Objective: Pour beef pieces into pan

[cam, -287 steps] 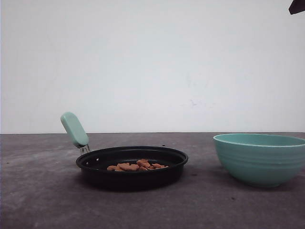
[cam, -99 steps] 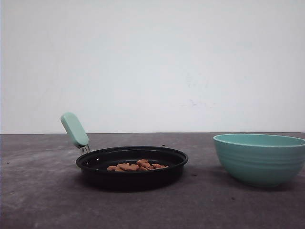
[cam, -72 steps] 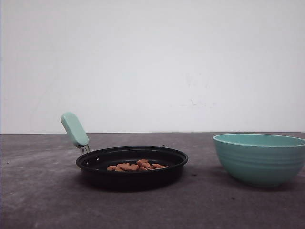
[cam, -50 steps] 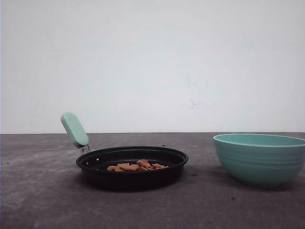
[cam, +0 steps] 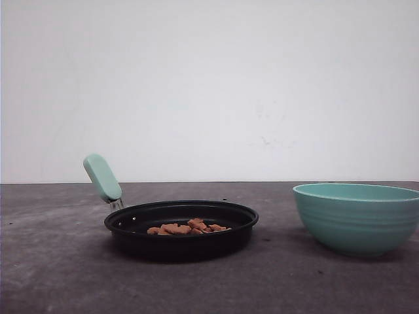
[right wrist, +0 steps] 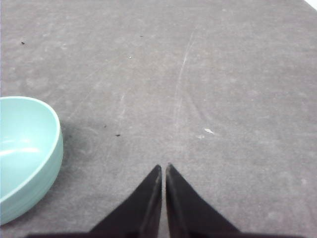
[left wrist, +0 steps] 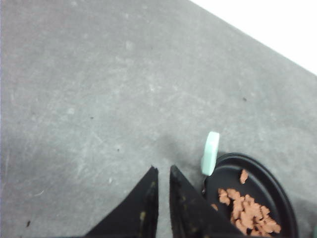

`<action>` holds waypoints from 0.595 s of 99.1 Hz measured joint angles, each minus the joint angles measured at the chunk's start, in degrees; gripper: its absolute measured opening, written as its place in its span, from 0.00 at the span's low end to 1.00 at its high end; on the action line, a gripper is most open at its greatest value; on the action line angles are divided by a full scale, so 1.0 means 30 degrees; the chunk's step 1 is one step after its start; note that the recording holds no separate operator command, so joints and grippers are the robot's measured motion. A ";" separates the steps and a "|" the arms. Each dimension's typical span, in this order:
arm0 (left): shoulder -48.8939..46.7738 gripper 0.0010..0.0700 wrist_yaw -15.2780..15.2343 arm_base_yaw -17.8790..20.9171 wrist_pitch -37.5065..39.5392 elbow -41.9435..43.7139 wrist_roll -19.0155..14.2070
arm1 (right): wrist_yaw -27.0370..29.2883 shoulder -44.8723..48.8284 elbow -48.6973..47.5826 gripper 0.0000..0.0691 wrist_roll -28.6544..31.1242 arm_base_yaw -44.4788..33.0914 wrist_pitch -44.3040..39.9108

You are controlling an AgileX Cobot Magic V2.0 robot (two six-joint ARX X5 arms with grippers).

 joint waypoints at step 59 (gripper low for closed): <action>-0.6178 0.01 0.2659 0.4430 0.6841 -0.6965 0.9792 | 0.0007 0.0000 0.0000 0.02 -0.0007 0.0000 0.0000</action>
